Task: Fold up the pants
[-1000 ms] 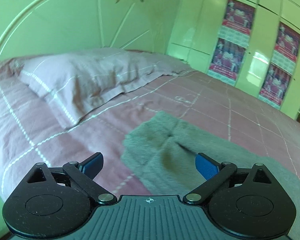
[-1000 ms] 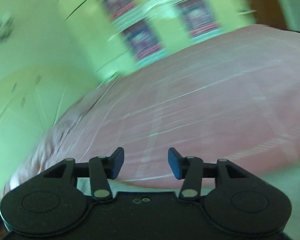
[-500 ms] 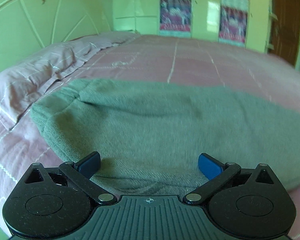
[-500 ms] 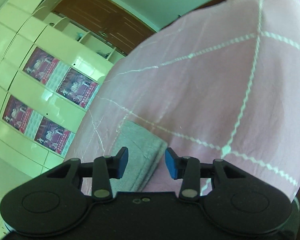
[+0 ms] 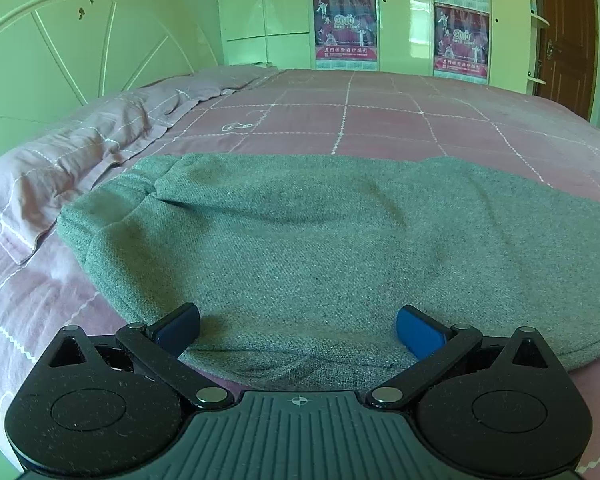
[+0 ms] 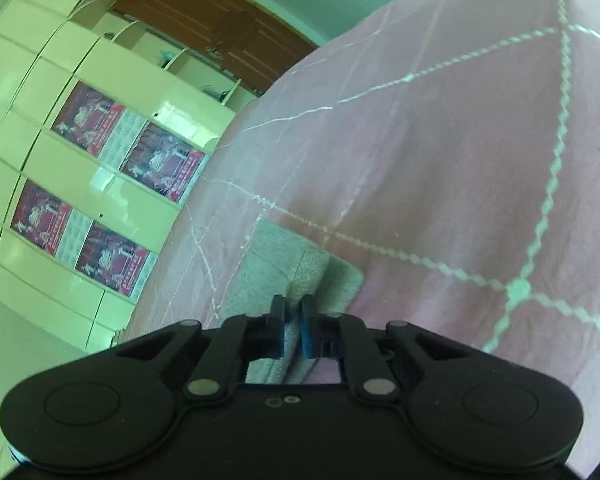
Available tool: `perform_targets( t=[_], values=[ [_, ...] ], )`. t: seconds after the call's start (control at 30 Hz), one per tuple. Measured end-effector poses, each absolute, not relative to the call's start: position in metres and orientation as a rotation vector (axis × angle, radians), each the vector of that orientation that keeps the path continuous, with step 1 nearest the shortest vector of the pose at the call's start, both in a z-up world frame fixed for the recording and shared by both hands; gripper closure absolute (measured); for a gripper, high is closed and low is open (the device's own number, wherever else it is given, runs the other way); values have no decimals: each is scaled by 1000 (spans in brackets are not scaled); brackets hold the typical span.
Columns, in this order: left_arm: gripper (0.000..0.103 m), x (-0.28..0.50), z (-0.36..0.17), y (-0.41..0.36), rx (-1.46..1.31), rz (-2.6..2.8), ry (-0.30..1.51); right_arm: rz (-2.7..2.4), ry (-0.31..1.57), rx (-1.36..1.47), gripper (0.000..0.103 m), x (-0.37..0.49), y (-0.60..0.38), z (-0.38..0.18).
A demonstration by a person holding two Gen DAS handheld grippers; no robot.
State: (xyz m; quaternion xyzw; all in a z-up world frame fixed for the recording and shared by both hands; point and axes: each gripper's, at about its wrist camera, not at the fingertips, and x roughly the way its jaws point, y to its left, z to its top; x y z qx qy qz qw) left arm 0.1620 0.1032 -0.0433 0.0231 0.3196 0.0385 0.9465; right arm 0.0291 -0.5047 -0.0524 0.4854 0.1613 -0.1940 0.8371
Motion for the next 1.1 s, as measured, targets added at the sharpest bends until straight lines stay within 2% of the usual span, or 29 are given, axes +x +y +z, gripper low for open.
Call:
perform_targets(
  t=[0.23,0.27,0.3,0.53,0.67,0.8,0.83,0.87,0.93,1.1],
  values=[
    [0,163,-46,107,33,75,636,-437,392,1043,93,27,-502,-48],
    [0,163,-46,107,33,75,636,-435,399,1038,101,29,-501,-49],
    [0,164,-46,107,33,74,636,-434,402,1022,103,31,-500,-48],
    [0,165,-46,110,27,65,636,-331,197,959,103,30,-496,-7],
    [0,165,-46,109,27,67,634,-442,336,1031,103,28,-504,-50],
    [0,166,-47,110,25,64,636,-424,349,1081,103,12,-505,-71],
    [0,166,-47,110,27,65,636,-416,331,1088,102,7,-505,-68],
    [0,167,-47,110,27,65,636,-422,311,1081,93,2,-503,-63],
    [0,167,-47,110,27,66,635,-444,286,1077,86,-7,-502,-56],
    [0,168,-47,107,36,78,634,-432,302,1180,82,-9,-509,-71]
  ],
)
